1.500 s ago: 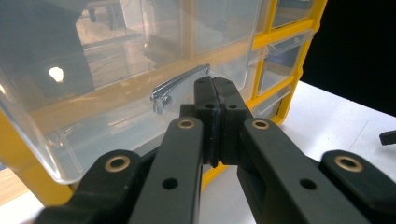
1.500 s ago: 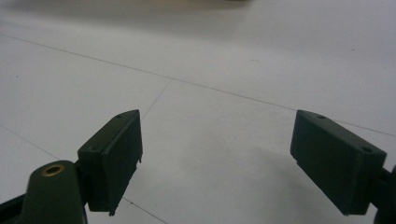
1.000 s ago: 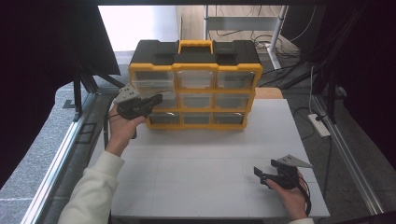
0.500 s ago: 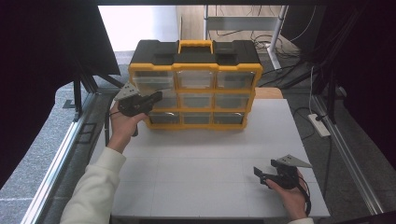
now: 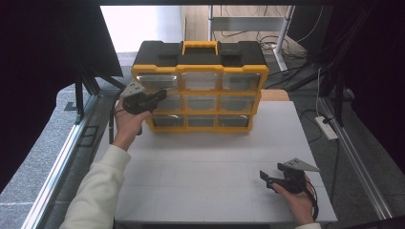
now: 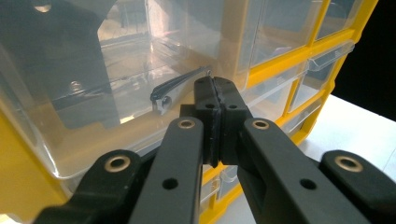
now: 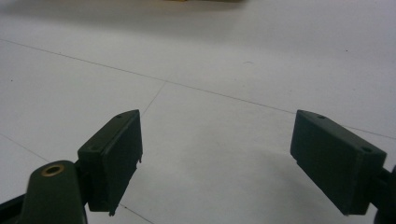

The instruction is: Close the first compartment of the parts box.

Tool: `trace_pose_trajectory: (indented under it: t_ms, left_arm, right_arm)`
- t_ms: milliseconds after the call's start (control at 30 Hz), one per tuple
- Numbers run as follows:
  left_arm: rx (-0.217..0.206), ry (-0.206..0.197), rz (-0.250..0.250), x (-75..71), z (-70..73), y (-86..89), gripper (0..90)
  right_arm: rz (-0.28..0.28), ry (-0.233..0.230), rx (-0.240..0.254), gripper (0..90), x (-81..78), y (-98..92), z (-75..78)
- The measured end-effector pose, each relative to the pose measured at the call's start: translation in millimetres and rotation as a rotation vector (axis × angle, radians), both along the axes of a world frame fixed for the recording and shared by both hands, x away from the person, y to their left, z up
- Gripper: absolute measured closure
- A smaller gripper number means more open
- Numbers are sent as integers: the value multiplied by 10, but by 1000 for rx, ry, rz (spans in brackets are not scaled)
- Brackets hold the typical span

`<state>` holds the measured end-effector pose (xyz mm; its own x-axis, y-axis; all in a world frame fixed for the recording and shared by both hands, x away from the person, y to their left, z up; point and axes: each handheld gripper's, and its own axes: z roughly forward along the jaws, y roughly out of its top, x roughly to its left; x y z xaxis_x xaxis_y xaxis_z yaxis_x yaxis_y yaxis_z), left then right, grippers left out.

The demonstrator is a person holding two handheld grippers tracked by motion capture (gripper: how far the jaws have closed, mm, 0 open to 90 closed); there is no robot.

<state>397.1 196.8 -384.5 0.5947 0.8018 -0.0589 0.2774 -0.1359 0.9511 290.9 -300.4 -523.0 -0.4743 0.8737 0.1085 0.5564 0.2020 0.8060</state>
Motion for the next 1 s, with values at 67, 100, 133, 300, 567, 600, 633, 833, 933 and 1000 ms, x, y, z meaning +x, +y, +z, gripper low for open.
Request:
trace_pose_trajectory:
  t_ms: [67,100,133,300,567,600,633,833,933,1000]
  left_arm:
    - [1,2,0,18,4,3,886]
    - [7,1,2,25,8,3,886]
    - [10,1,4,34,12,1,886]
    - [16,3,16,89,31,-3,886]
    - [32,0,22,73,17,-1,883]
    - [35,-3,19,59,20,1,883]
    - [33,-5,14,41,22,0,883]
    - [68,-30,-19,-152,48,-28,879]
    - [75,-45,-37,-275,71,-30,878]
    - [76,-52,-50,-359,74,-27,878]
  right_arm:
    - [3,0,3,167,1,0,-2]
    - [2,0,3,167,1,-1,-1]
    - [2,0,3,167,2,-2,-1]
    - [2,1,2,167,4,-1,-3]
    - [-2,1,-2,167,0,-5,-3]
    - [-2,1,-1,167,-1,-6,-2]
    - [-3,1,0,167,-2,-6,-1]
    - [-6,0,0,167,-5,-6,2]
    - [-6,-1,0,168,-11,-4,5]
    - [-4,-2,4,167,-14,-4,7]
